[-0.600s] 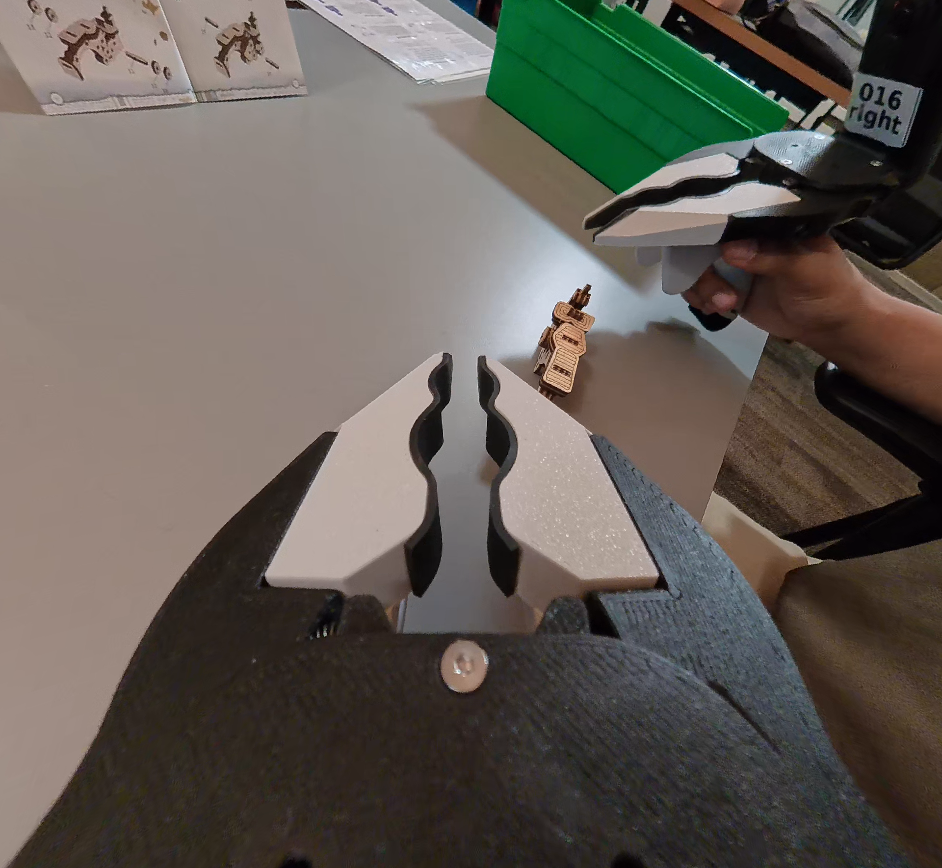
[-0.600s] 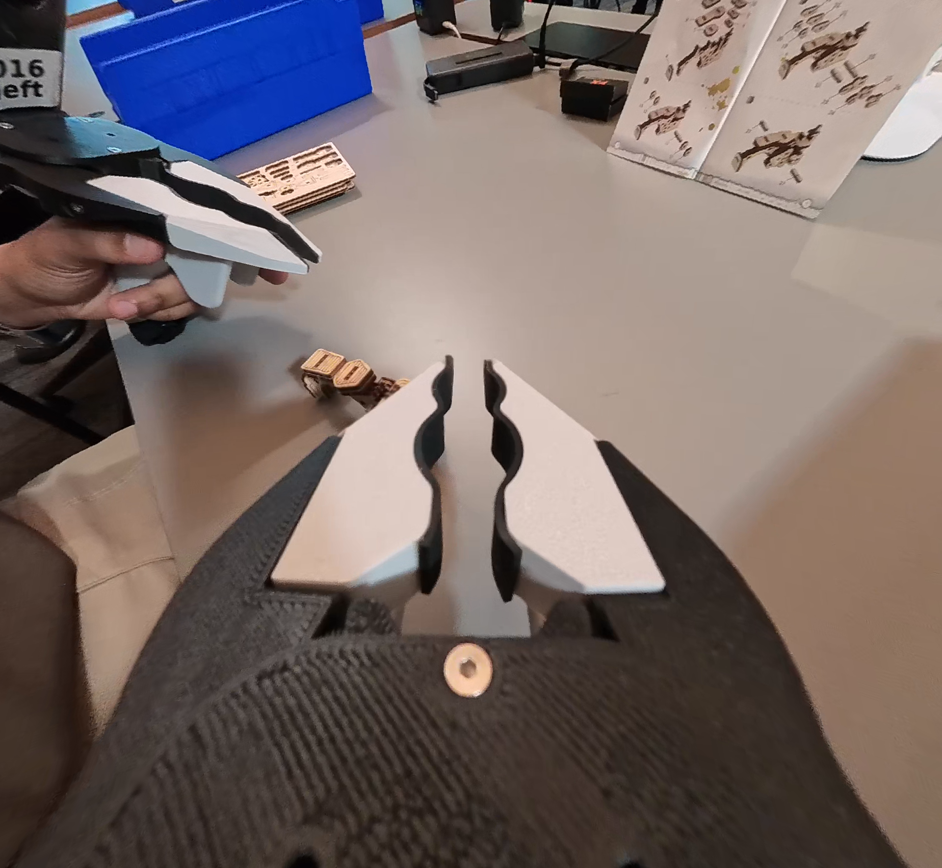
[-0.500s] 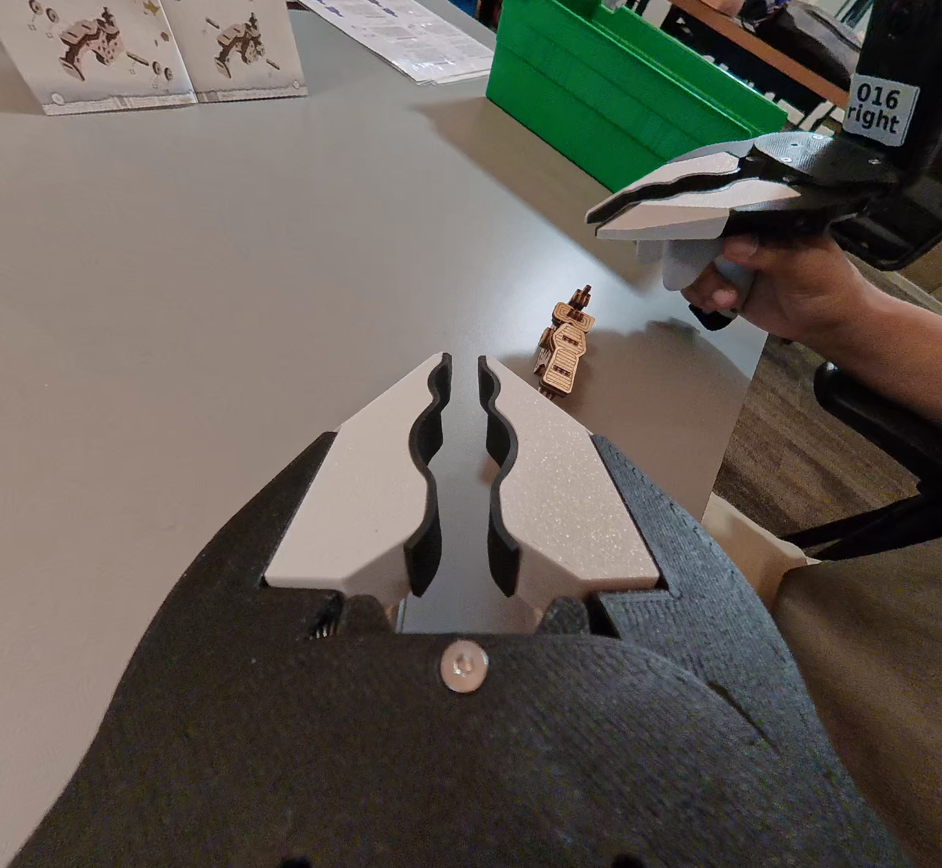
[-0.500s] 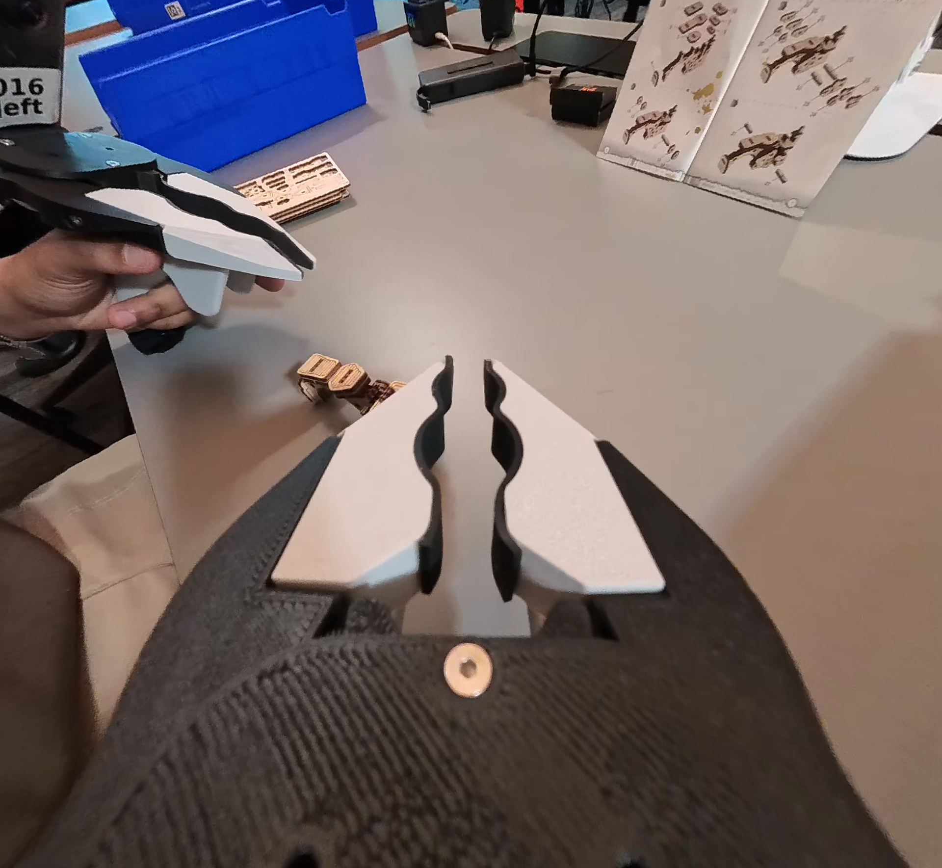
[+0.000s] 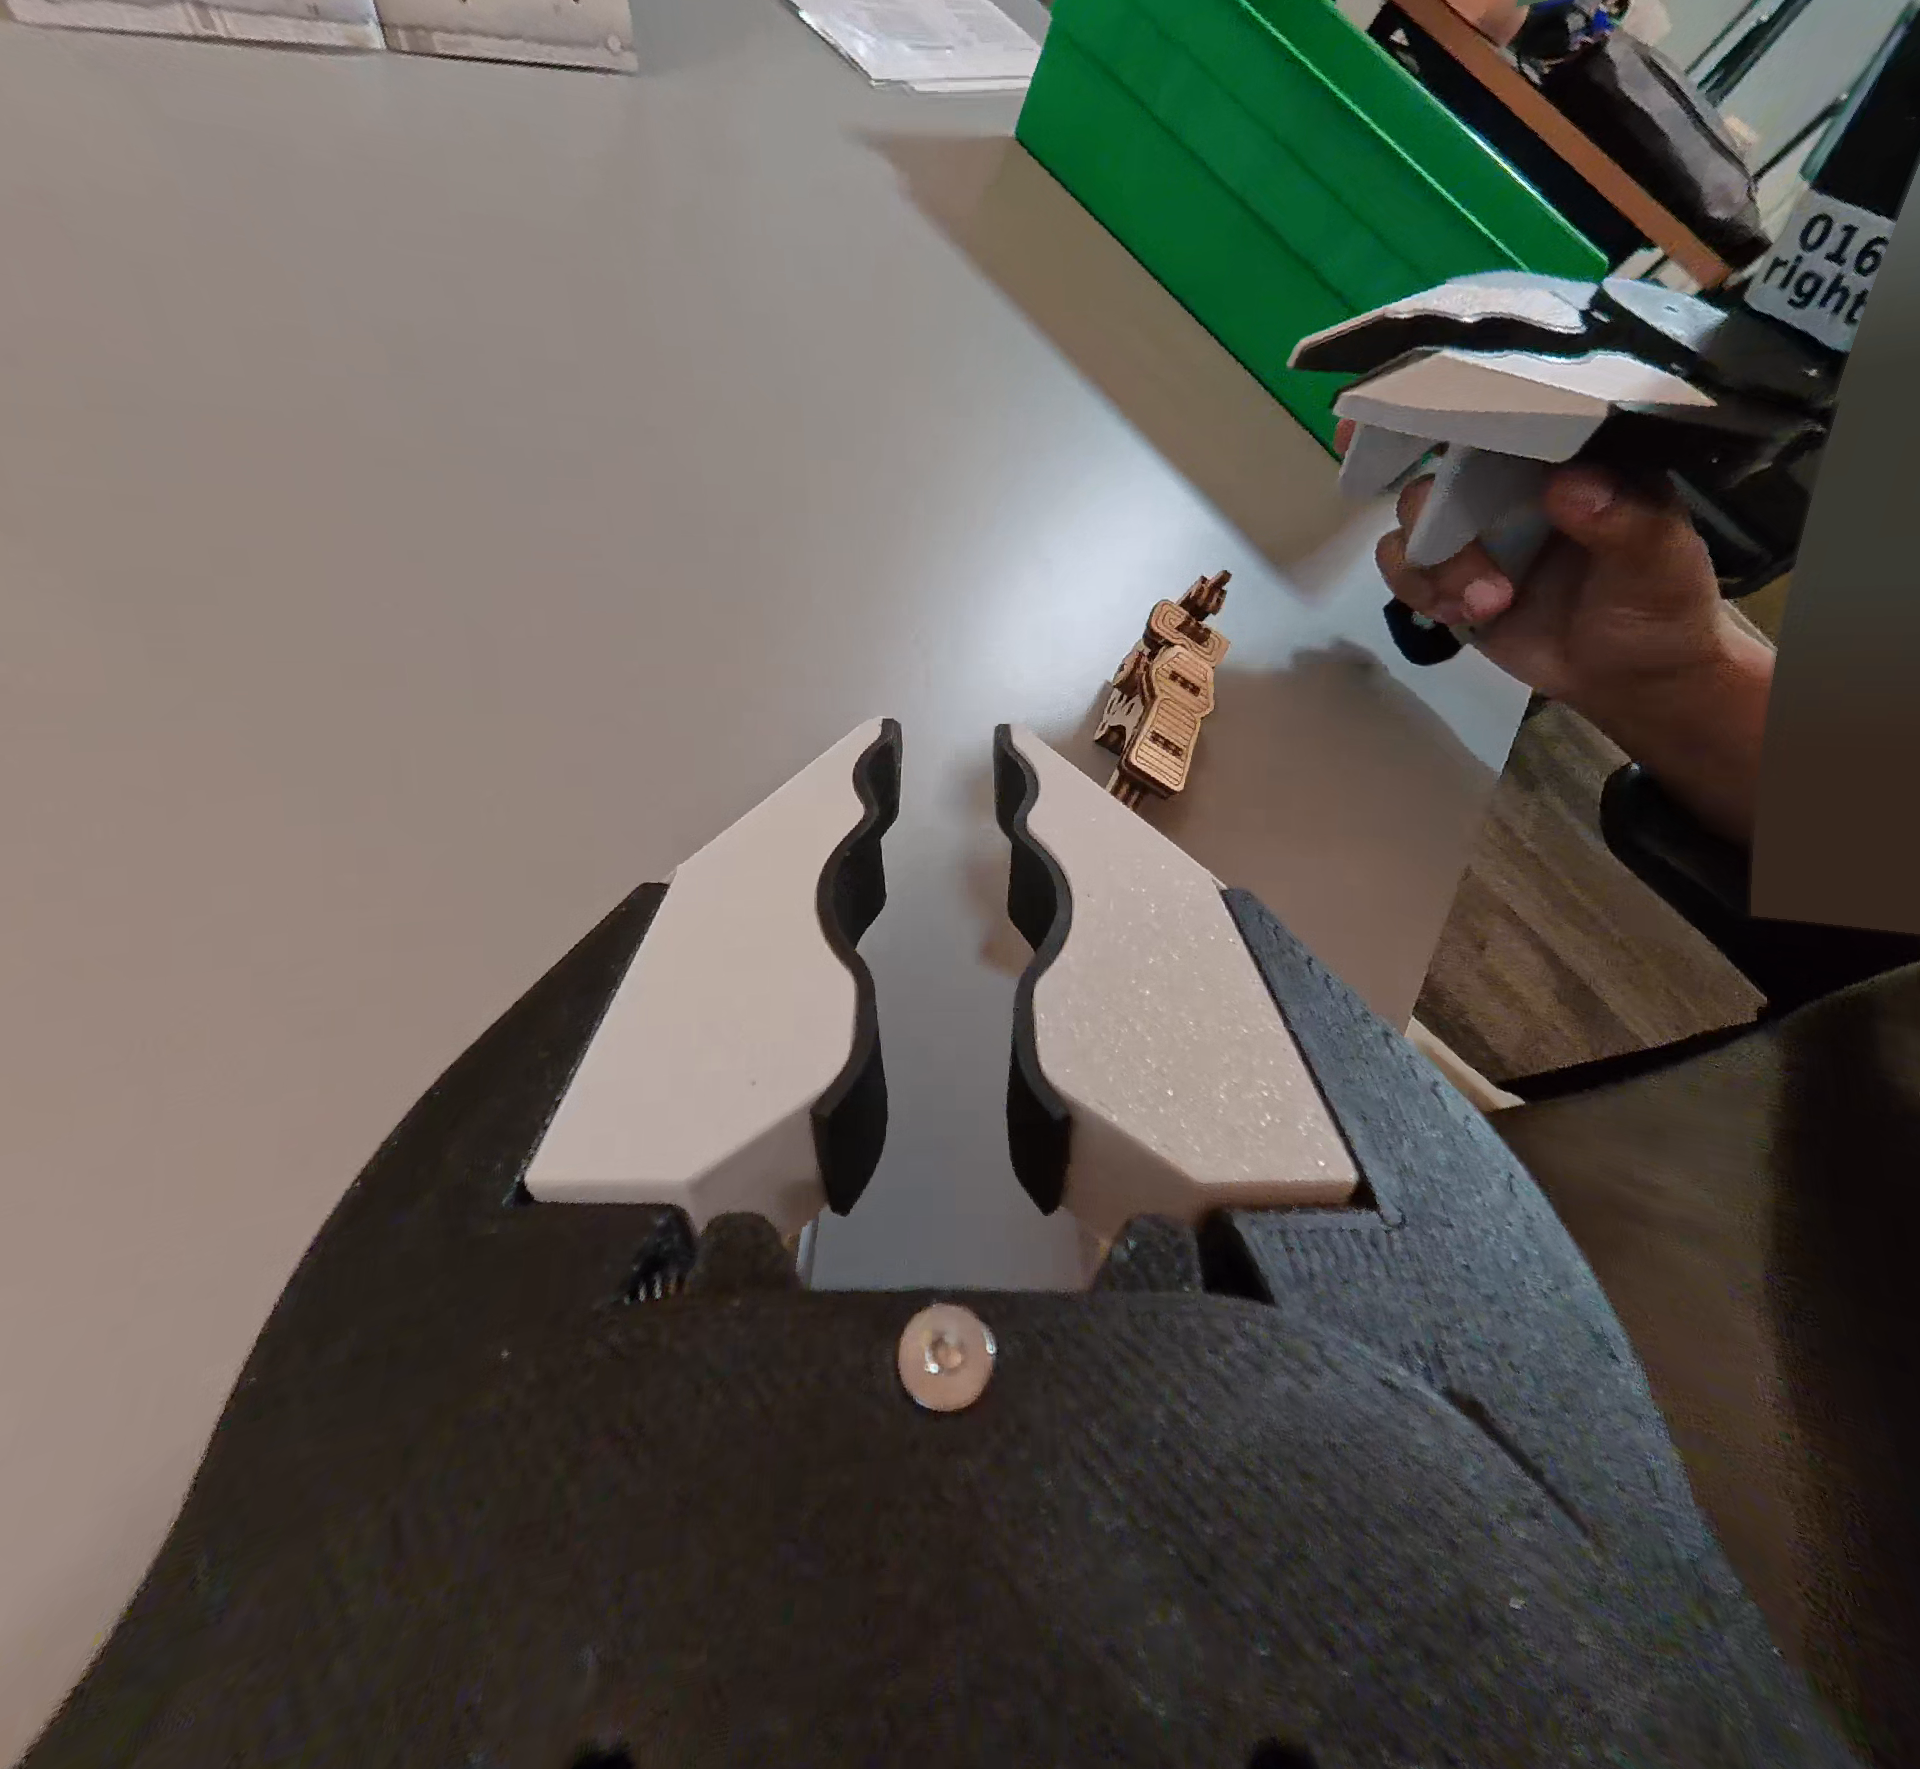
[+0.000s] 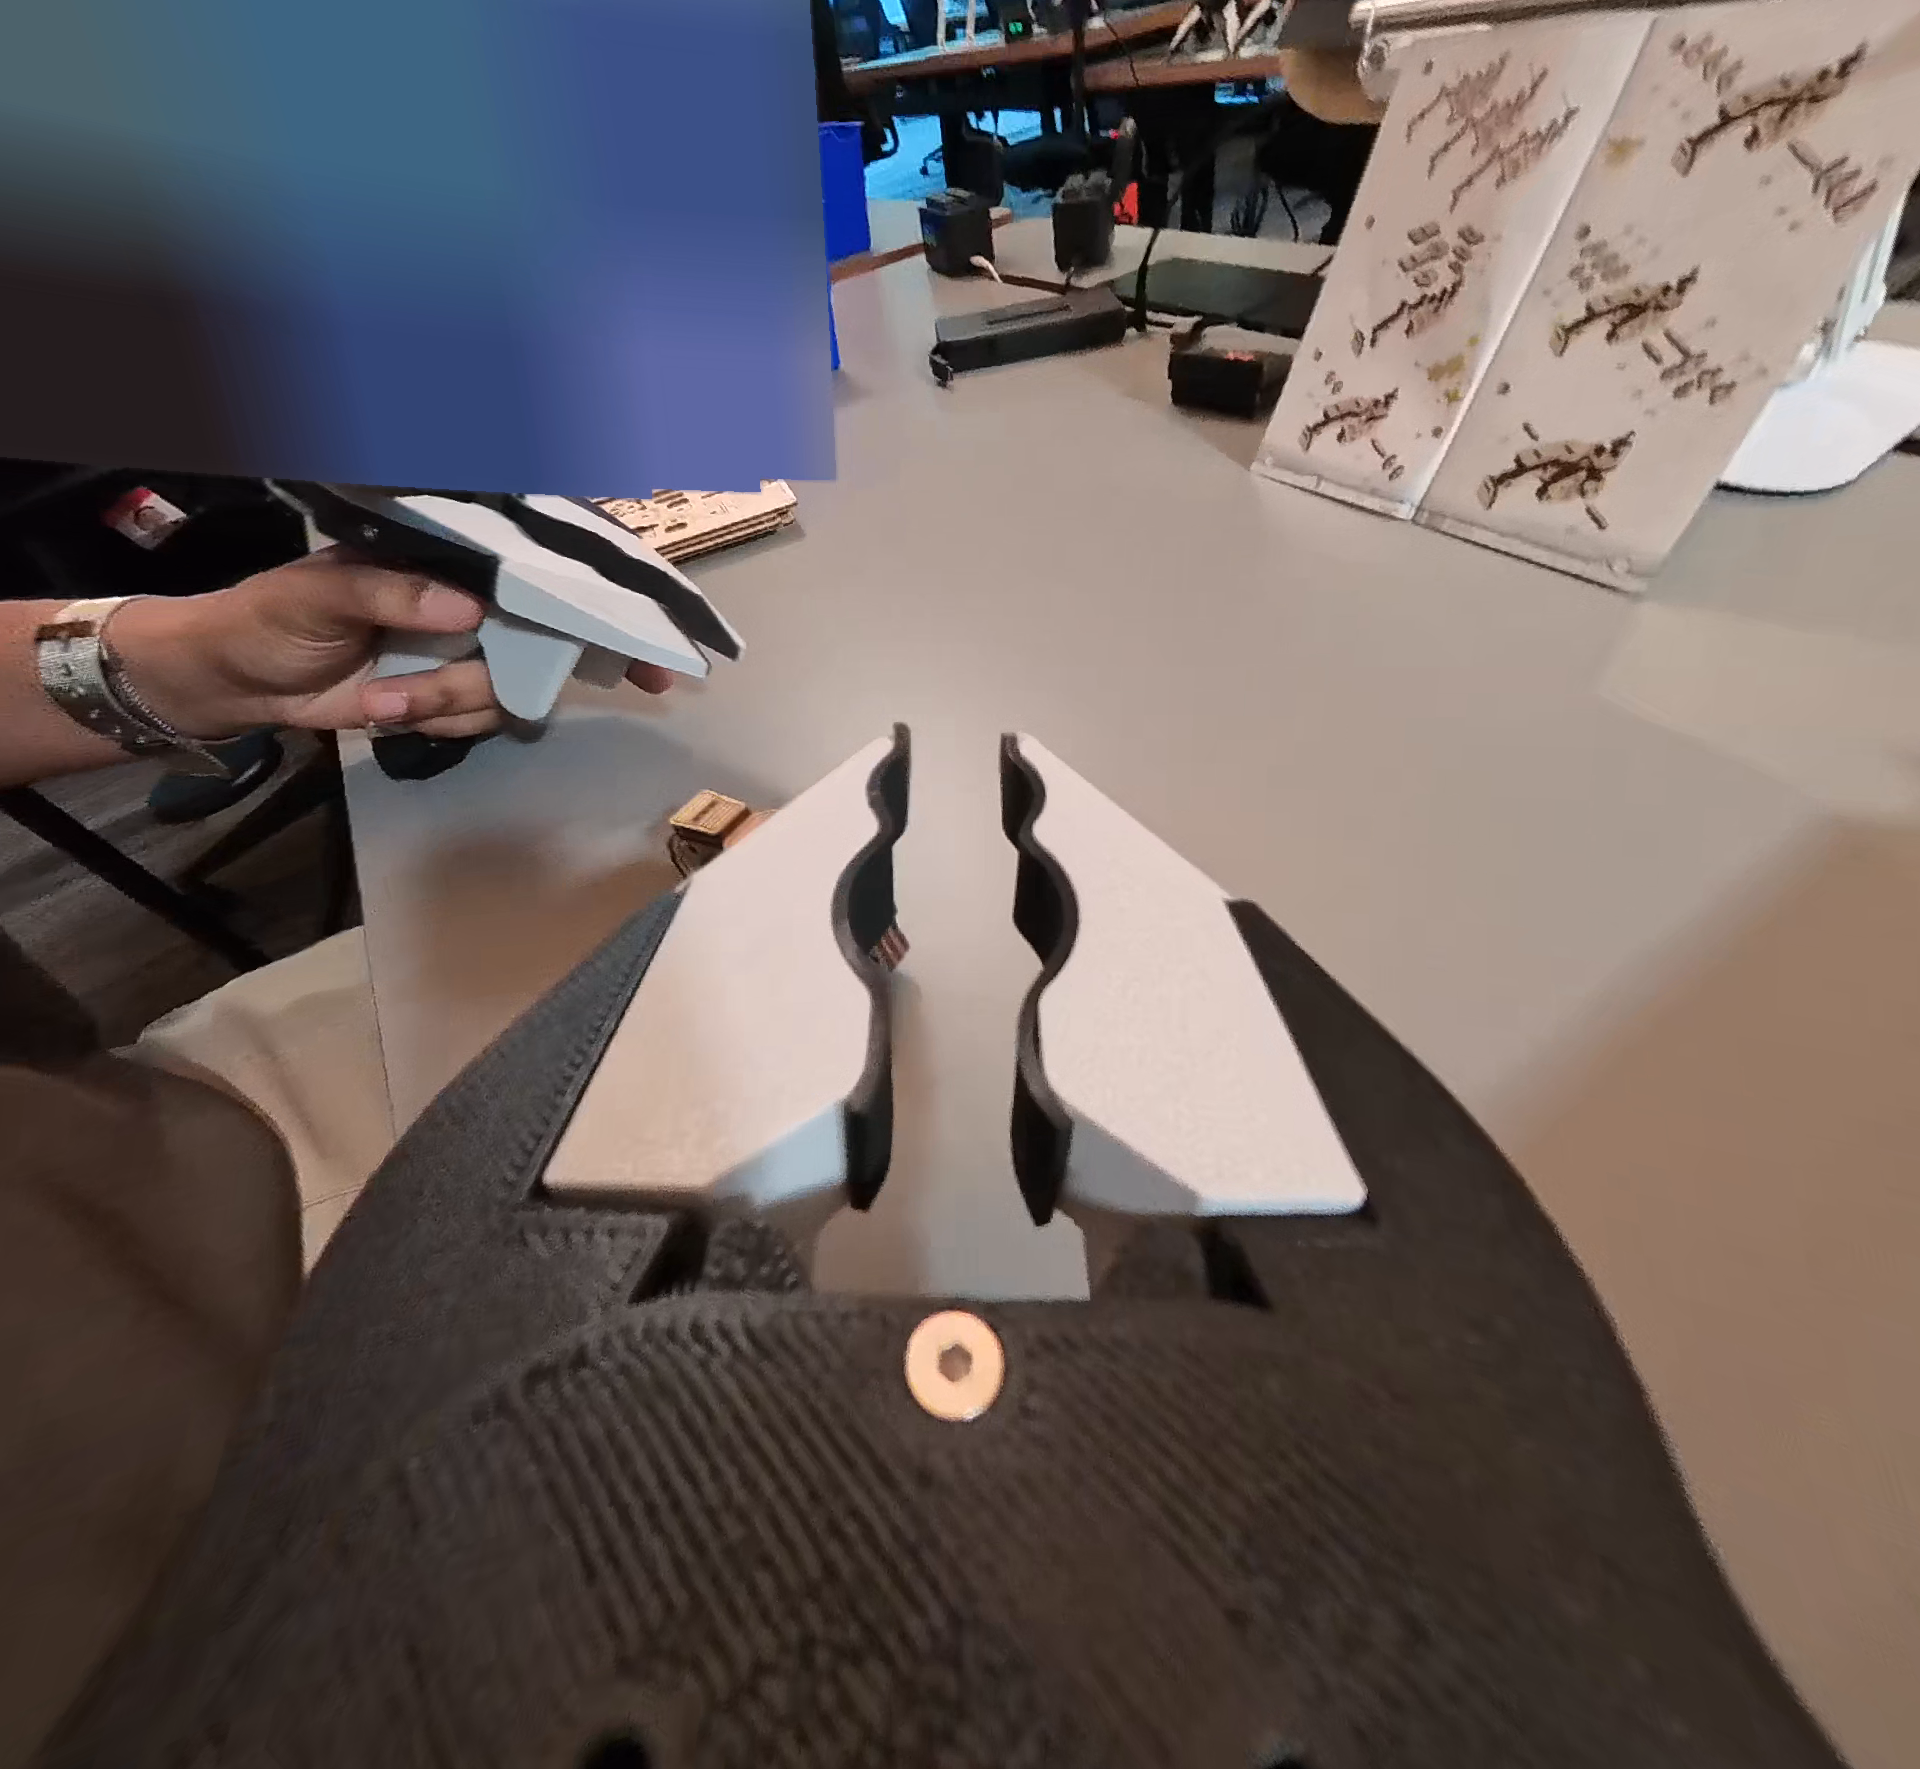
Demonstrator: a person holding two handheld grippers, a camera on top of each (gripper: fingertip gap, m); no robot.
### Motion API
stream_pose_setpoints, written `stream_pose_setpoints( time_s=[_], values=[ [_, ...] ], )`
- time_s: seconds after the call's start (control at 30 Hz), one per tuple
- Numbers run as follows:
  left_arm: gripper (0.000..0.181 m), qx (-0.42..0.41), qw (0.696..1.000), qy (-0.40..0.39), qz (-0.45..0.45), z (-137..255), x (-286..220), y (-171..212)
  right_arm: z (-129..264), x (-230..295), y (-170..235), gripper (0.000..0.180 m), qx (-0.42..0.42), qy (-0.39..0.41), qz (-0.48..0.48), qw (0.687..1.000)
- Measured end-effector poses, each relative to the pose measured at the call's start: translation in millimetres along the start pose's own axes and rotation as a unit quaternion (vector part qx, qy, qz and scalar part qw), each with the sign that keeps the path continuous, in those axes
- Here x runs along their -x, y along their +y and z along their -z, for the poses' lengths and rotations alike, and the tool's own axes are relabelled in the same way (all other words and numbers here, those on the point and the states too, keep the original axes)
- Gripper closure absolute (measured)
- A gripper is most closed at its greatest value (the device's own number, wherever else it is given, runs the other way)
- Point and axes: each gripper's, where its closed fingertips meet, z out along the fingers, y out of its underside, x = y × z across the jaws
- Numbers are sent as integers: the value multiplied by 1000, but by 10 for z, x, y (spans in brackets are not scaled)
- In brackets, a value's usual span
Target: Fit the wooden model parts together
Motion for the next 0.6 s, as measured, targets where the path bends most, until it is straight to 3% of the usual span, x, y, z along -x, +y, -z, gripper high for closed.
stream_pose_setpoints(
  time_s=[0.17,0.37,0.43,0.6],
  values=[
    [161,15,999,6,30,-32,50,34,-57,-48,89,162,14,-7,7,1000],
    [169,22,995,30,88,-62,113,47,-93,-101,92,166,16,-29,-38,999],
    [180,21,995,27,93,-61,129,45,-84,-87,81,173,12,-40,-45,998],
    [181,17,997,13,71,-51,119,36,-84,-58,89,175,15,-50,-48,997]
  ],
)
